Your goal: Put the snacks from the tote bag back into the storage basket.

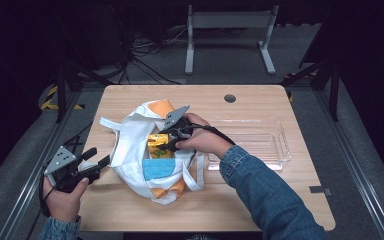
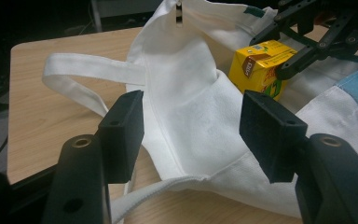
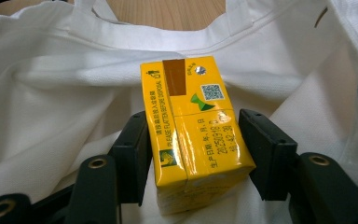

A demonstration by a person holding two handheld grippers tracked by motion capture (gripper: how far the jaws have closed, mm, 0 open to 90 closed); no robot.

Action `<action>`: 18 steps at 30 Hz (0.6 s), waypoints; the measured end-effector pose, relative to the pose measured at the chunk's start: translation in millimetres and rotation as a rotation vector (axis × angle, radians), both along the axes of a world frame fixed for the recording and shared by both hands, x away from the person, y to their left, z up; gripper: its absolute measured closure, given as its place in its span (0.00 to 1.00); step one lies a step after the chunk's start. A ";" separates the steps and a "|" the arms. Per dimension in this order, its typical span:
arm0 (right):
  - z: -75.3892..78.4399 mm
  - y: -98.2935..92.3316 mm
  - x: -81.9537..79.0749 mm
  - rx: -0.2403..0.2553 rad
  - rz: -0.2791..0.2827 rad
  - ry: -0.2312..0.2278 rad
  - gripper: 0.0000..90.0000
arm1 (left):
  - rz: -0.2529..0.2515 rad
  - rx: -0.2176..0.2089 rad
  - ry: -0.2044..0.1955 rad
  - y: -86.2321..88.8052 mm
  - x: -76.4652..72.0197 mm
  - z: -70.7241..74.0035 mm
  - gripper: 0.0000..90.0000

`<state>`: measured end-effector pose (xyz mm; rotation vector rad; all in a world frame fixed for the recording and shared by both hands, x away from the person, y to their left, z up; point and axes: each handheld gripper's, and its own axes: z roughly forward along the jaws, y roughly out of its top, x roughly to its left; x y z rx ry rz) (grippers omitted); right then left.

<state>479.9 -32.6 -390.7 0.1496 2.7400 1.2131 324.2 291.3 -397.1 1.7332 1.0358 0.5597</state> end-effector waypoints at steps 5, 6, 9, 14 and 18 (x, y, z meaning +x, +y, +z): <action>1.7 0.4 -0.9 -0.018 0.008 -0.010 0.53 | -0.001 0.002 0.000 0.2 0.2 -0.3 0.45; 2.1 0.7 -0.6 -0.021 0.010 -0.009 0.54 | -0.001 0.002 -0.001 0.2 0.1 -0.3 0.45; 4.0 1.7 0.1 -0.040 0.015 -0.004 0.54 | 0.000 0.002 -0.001 0.3 0.1 -0.4 0.45; 8.1 5.1 -0.6 -0.070 0.025 -0.014 0.56 | 0.004 -0.003 0.000 -0.1 0.2 -0.9 0.45; 13.0 6.6 -2.3 -0.085 0.028 -0.012 0.56 | 0.005 0.001 0.000 0.4 0.5 -1.2 0.45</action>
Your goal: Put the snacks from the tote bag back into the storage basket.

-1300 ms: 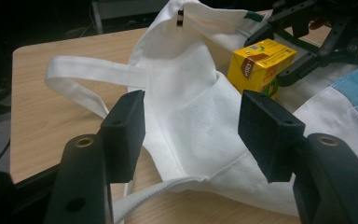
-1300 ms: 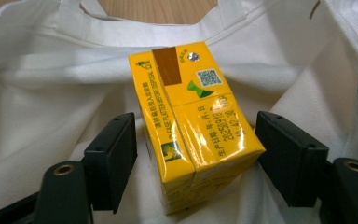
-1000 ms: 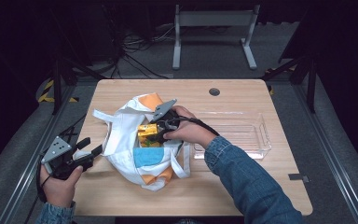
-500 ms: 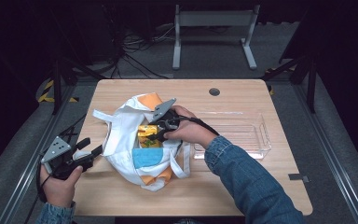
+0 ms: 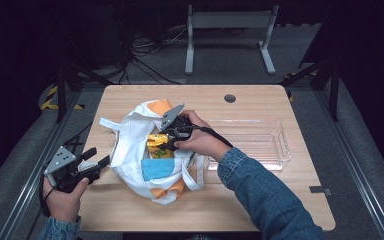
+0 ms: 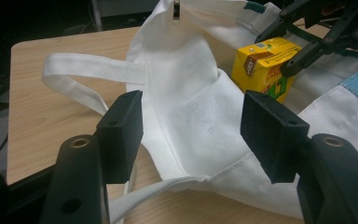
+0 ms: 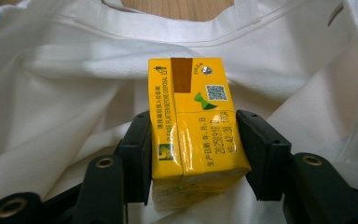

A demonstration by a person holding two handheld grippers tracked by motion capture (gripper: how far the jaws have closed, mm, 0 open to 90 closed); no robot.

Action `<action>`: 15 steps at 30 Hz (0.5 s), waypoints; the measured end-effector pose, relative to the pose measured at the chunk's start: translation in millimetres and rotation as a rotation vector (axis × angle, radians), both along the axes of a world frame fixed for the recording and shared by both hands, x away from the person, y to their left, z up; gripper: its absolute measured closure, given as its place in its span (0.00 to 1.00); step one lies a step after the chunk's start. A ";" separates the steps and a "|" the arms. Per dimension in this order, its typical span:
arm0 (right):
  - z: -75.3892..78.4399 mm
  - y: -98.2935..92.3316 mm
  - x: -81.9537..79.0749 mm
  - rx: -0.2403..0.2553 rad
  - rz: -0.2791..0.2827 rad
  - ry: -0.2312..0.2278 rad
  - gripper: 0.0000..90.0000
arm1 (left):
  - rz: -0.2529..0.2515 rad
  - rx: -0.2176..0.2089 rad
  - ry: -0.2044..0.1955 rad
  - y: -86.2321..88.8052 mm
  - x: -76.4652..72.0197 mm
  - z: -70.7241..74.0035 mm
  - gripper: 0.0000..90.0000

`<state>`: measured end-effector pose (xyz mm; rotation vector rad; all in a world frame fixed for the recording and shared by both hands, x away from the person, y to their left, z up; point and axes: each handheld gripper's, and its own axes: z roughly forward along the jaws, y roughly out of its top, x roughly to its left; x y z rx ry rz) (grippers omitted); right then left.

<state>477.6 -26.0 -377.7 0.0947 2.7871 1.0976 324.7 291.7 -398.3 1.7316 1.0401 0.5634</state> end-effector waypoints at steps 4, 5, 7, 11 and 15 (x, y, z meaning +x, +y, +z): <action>6.9 -1.3 -2.0 0.012 0.009 -0.007 0.56 | 0.001 -0.003 0.001 -0.2 0.0 -0.2 0.45; 8.8 -1.4 -2.7 0.020 0.011 -0.009 0.56 | -0.003 0.000 0.001 -0.1 0.3 -0.2 0.45; 13.6 -2.0 -4.0 0.033 0.015 -0.020 0.56 | -0.003 0.001 0.000 -0.3 0.2 -0.1 0.45; 28.3 -5.4 -7.0 0.060 0.015 -0.027 0.56 | -0.003 0.001 -0.001 -0.2 0.4 -0.2 0.45; 43.0 -9.6 -10.2 0.092 0.013 -0.026 0.56 | -0.005 0.004 0.000 -0.1 0.7 -0.6 0.44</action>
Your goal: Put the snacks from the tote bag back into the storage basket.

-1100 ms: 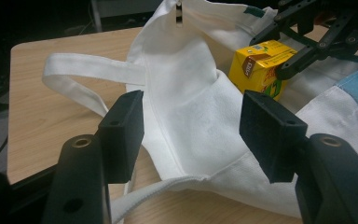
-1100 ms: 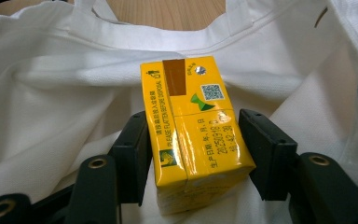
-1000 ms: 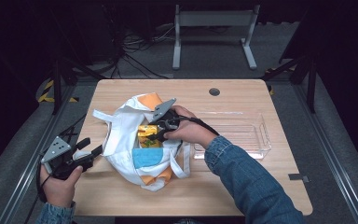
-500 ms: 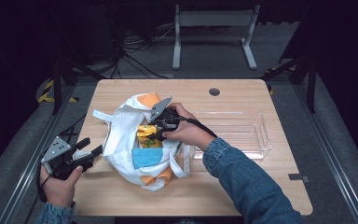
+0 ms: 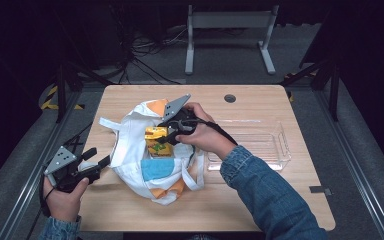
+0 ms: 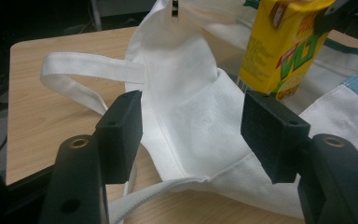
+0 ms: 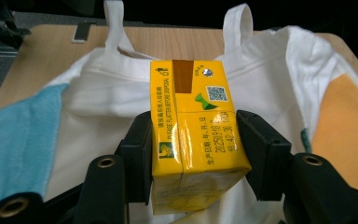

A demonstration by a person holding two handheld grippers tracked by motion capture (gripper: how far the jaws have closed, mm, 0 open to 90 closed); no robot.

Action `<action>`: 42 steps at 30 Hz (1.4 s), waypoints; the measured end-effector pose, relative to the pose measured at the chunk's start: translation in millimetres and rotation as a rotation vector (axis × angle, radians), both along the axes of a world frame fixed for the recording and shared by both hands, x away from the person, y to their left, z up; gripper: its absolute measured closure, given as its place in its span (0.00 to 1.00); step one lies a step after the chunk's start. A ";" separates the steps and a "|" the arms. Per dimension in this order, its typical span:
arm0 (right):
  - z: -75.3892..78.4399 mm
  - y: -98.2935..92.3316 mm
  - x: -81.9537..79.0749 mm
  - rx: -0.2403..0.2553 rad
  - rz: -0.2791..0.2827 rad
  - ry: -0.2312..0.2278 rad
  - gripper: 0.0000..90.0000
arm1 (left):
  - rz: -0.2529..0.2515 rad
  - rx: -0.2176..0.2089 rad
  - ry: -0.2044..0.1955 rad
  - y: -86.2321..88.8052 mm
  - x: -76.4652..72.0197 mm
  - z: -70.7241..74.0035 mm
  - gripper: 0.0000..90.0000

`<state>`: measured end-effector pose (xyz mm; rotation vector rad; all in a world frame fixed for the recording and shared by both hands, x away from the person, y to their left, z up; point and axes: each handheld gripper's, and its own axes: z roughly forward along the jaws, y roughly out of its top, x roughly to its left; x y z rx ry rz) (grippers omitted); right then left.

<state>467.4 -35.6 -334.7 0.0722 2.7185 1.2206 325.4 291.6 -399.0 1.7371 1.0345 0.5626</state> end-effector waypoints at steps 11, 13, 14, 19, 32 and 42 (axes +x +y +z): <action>35.8 -14.0 -12.0 0.034 0.023 -0.031 0.56 | -0.008 0.003 0.001 -1.4 1.3 0.0 0.42; 40.4 -16.6 -13.4 0.040 0.022 -0.038 0.56 | -0.008 0.003 0.001 -1.4 1.3 0.0 0.42; 42.8 -18.3 -13.9 0.040 0.025 -0.040 0.56 | -0.008 0.004 0.001 -1.4 1.3 0.0 0.42; 53.9 -26.3 -18.0 0.059 0.033 -0.051 0.56 | -0.011 0.014 0.000 -1.6 1.2 -0.4 0.41; 72.1 -63.0 -21.4 0.066 0.000 -0.066 0.56 | -0.009 0.017 0.001 -1.3 -0.2 -0.1 0.39; 81.5 -100.2 -23.3 0.064 -0.064 -0.074 0.56 | 0.004 0.030 0.002 -2.4 -0.3 -0.7 0.38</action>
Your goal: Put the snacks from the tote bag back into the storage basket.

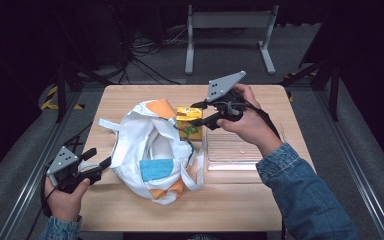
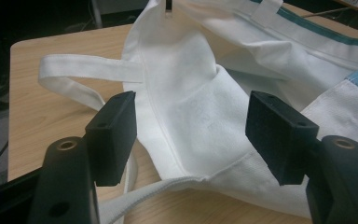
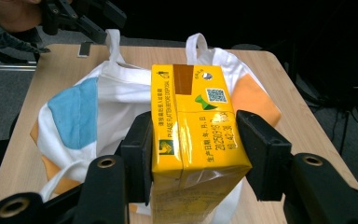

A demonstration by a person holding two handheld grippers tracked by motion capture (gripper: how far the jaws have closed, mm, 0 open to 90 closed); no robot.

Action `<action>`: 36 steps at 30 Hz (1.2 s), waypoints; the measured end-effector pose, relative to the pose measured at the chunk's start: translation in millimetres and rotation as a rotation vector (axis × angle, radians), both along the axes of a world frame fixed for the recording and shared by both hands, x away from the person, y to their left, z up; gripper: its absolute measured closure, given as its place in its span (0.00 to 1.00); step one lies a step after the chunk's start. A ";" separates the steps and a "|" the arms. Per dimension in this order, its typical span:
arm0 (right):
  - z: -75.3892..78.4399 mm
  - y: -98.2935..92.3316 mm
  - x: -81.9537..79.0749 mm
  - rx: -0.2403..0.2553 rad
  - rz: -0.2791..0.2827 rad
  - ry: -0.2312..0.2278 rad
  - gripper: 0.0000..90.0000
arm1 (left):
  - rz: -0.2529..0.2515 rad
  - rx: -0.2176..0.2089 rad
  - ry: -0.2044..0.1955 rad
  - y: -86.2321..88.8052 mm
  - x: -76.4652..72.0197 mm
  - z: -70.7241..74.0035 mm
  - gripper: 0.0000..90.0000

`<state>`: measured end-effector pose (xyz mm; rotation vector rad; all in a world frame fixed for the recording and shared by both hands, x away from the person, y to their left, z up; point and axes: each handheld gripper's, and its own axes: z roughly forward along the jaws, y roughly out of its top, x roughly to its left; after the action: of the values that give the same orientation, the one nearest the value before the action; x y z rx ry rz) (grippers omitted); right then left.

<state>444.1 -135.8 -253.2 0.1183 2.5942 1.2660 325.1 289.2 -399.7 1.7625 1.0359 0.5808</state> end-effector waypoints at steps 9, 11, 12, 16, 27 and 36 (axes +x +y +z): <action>1.9 -31.6 -1.1 0.006 -0.049 0.005 0.56 | 0.025 -0.004 -0.006 1.6 -0.4 0.2 0.34; 1.4 -38.2 -0.7 0.009 -0.063 0.010 0.56 | 0.021 0.001 -0.006 1.2 -0.5 0.7 0.34; 1.4 -41.2 -0.4 0.007 -0.067 0.010 0.56 | 0.020 0.003 -0.006 1.1 -0.6 0.8 0.34; 1.2 -52.0 -0.9 0.007 -0.086 0.009 0.56 | 0.026 0.001 -0.005 2.8 -1.4 1.3 0.34; -7.8 -71.9 2.9 -0.002 -0.116 0.026 0.56 | 0.007 0.019 -0.009 1.5 -1.6 2.1 0.20; -25.4 -79.5 8.3 -0.005 -0.097 0.040 0.56 | 0.011 0.016 -0.012 2.7 -2.5 2.2 0.19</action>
<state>452.4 -215.3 -278.5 0.2674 2.5906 1.2356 322.5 291.9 -397.4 1.7659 1.0355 0.6073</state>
